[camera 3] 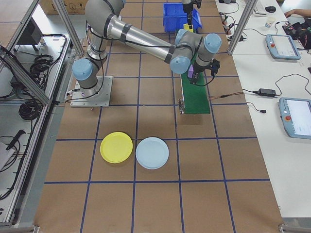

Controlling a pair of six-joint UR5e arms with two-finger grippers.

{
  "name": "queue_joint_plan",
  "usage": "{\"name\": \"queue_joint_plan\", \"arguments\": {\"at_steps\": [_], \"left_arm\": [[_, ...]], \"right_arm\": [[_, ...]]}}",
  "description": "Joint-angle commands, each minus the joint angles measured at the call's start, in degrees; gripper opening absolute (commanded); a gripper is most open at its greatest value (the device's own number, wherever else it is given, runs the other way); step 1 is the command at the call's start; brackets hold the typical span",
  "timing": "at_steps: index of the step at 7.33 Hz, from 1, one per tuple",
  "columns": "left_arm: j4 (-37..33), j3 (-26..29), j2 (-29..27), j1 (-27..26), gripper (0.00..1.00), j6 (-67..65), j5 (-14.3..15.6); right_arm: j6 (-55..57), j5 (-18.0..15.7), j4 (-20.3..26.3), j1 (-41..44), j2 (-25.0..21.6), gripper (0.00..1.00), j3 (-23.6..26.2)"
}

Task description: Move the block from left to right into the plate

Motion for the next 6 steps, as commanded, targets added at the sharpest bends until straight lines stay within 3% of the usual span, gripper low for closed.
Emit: {"name": "queue_joint_plan", "arguments": {"at_steps": [1,4,5,6], "left_arm": [[0.01,0.02,-0.26,0.0,0.28,0.03,0.0],[0.01,-0.07,-0.26,0.0,0.28,0.03,0.0],[0.01,0.01,-0.26,0.0,0.28,0.03,0.0],[0.01,0.02,-0.26,0.0,0.28,0.03,0.0]], "right_arm": [[0.52,5.68,-0.88,-2.46,0.25,1.0,1.46],[2.61,6.68,-0.97,-3.88,0.68,1.0,4.01],[3.94,9.47,-4.63,-3.88,1.03,1.0,4.19],[3.86,9.06,-7.88,-3.88,2.08,1.0,4.45]]}}
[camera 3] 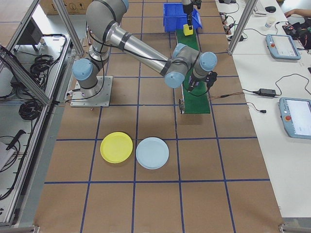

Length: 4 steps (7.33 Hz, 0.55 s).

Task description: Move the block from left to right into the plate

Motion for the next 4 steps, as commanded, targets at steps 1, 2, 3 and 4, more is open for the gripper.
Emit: {"name": "queue_joint_plan", "arguments": {"at_steps": [1,2,3,4], "left_arm": [[0.0,0.04,0.0,0.0,0.28,0.0,0.0],[0.0,0.04,0.0,0.0,0.28,0.0,0.0],[0.0,0.04,0.0,0.0,0.28,0.0,0.0],[0.0,-0.05,0.0,0.0,0.28,0.0,0.0]], "right_arm": [[0.95,1.38,-4.93,-0.04,1.78,1.0,0.4],[0.96,1.47,-8.07,-0.04,2.83,1.0,0.4],[0.96,1.47,-8.36,-0.04,3.1,1.0,0.4],[0.96,2.61,-8.54,-0.04,3.28,1.0,0.31]]}}
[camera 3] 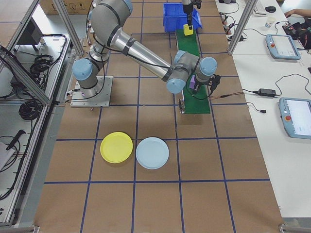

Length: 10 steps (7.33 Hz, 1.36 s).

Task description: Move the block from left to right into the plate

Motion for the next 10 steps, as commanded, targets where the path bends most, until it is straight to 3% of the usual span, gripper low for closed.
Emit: {"name": "queue_joint_plan", "arguments": {"at_steps": [1,5,6,7,8,10], "left_arm": [[0.0,0.01,0.0,0.0,0.28,0.0,0.0],[-0.26,0.36,0.96,0.0,0.28,0.0,0.0],[-0.18,0.37,1.23,0.0,0.28,-0.17,0.0],[-0.7,0.02,1.32,-0.09,0.28,-0.26,0.09],[-2.01,-0.07,1.32,-0.18,0.34,-0.52,0.44],[-7.53,-0.07,1.23,-0.18,0.35,-2.71,0.62]], "right_arm": [[0.02,2.34,-2.51,0.0,1.02,1.0,-0.06],[-0.67,0.96,-3.75,0.0,1.64,0.99,2.47],[-0.77,-2.71,-4.37,0.0,1.04,0.54,2.4],[-2.25,-3.53,-4.37,0.0,0.77,0.24,1.96],[-6.0,-9.02,-4.37,0.0,-0.45,0.15,1.87],[-16.71,-17.3,-1.93,-4.53,-6.5,0.15,3.01]]}}
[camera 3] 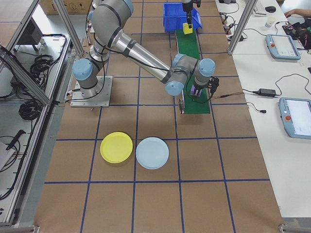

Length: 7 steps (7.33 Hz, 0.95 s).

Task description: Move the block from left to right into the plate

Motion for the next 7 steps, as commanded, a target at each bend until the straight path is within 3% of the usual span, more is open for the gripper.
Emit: {"name": "queue_joint_plan", "arguments": {"at_steps": [1,2,4,6,7], "left_arm": [[-3.9,-0.12,-0.02,-0.02,0.54,-1.56,0.23],[-4.52,0.05,0.5,-0.02,1.0,-3.74,0.32],[-8.98,1.37,3.65,-0.02,1.0,-4.46,0.58],[-14.6,1.46,7.34,0.33,1.0,-2.63,5.31],[-19.07,1.63,10.41,0.85,1.0,-1.66,5.5]], "right_arm": [[-11.1,-4.79,8.35,-8.91,-4.06,0.15,1.6],[-18.28,-4.44,9.72,-14.71,-5.46,0.15,3.27],[-36.1,-5.06,5.81,-25.17,-7.93,0.16,8.79],[-41.79,-6.97,0.78,-32.5,-7.76,0.17,11.88],[-42.17,-9.95,-1.41,-32.96,-7.49,0.17,13.64]]}}
